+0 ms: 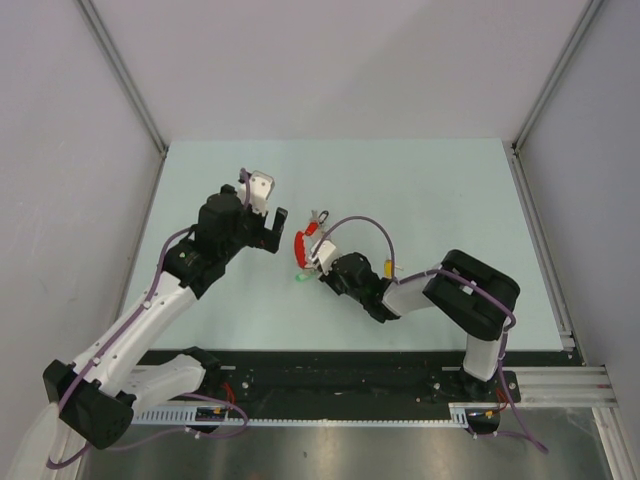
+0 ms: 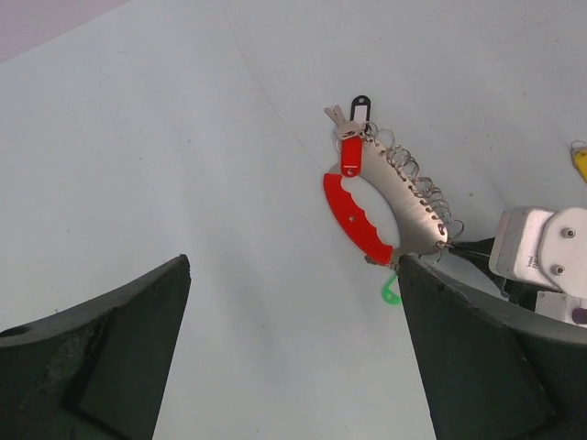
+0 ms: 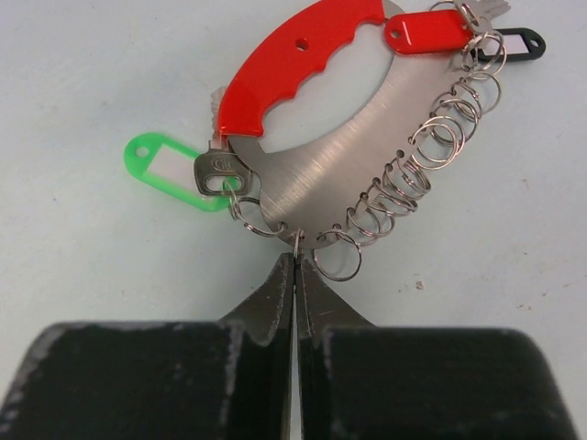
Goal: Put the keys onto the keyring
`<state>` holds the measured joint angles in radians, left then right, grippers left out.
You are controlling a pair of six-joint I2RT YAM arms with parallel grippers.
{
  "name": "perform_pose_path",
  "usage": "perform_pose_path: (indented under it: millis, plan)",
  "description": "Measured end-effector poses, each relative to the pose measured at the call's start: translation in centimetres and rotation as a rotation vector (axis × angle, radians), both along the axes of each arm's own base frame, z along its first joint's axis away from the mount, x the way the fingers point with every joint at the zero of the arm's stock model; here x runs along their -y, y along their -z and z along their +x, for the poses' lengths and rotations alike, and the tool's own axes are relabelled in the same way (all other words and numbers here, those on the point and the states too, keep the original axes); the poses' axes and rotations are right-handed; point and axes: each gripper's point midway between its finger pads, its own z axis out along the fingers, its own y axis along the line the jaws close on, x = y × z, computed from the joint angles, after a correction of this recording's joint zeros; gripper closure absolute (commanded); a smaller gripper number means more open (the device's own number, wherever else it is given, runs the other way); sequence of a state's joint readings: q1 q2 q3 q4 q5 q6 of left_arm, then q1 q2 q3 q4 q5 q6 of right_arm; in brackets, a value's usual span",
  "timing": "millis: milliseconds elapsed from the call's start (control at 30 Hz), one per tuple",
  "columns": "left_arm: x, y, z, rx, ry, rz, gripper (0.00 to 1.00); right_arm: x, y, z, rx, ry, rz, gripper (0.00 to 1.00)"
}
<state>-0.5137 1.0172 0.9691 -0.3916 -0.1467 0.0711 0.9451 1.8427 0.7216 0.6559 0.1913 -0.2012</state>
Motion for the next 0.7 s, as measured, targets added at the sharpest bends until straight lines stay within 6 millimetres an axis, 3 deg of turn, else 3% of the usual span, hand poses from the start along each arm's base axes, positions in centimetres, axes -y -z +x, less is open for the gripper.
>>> perform_pose_path:
  millis: [200, 433, 700]
  plan:
    - [0.1, 0.3, -0.1, -0.003, 0.015, 0.006, 0.0, 0.9, -1.5, 0.1, -0.006, -0.012, 0.002, 1.0]
    - [1.0, 0.6, -0.9, 0.013, 0.099, -0.005, 0.0, 1.3, -7.6, -0.6, 0.021, -0.108, 0.082, 1.0]
    - [3.8, -0.3, -2.9, 0.081, 0.318, -0.062, 0.0, 2.1, -13.1, -3.4, 0.049, -0.252, 0.135, 1.0]
